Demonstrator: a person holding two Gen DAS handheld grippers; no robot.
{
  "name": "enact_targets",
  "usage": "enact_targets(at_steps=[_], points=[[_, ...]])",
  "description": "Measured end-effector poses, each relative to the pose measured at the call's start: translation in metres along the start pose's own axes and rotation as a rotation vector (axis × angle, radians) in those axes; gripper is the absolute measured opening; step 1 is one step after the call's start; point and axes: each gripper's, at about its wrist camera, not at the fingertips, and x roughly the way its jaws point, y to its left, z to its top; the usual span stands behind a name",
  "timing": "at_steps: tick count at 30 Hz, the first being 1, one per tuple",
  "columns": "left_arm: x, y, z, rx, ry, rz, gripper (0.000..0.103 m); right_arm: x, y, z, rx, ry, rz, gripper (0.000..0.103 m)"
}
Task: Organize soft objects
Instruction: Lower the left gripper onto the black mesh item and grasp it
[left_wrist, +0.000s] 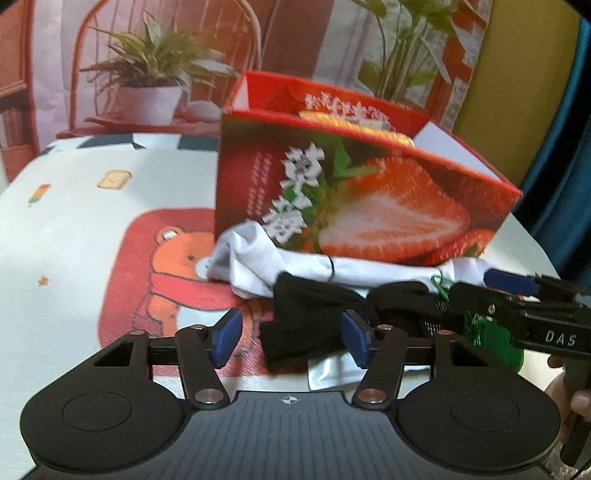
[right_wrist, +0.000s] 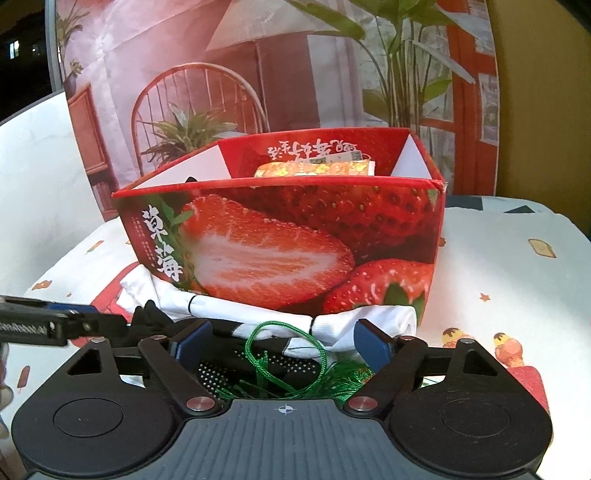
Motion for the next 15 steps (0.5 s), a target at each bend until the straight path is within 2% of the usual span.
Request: enact_targets(at_steps=[3, 6, 9, 11, 15], points=[[0.004, -0.001, -0.002, 0.003, 0.008, -0.015, 0.055, -0.001, 0.001, 0.0, -0.007, -0.004, 0.006, 0.071], [0.006, -0.001, -0.003, -0.002, 0.004, -0.022, 0.051, -0.003, 0.003, 0.001, -0.013, -0.01, 0.027, 0.059], [0.007, 0.001, -0.004, -0.013, 0.01, -0.041, 0.036, -0.004, 0.008, 0.002, -0.03, -0.01, 0.055, 0.044], [0.007, 0.001, -0.004, -0.012, 0.011, -0.043, 0.035, -0.003, 0.012, 0.002, -0.045, -0.001, 0.082, 0.031], [0.007, -0.001, -0.004, -0.005, 0.014, -0.044, 0.033, 0.0, 0.02, 0.001, -0.065, 0.018, 0.121, 0.016]])
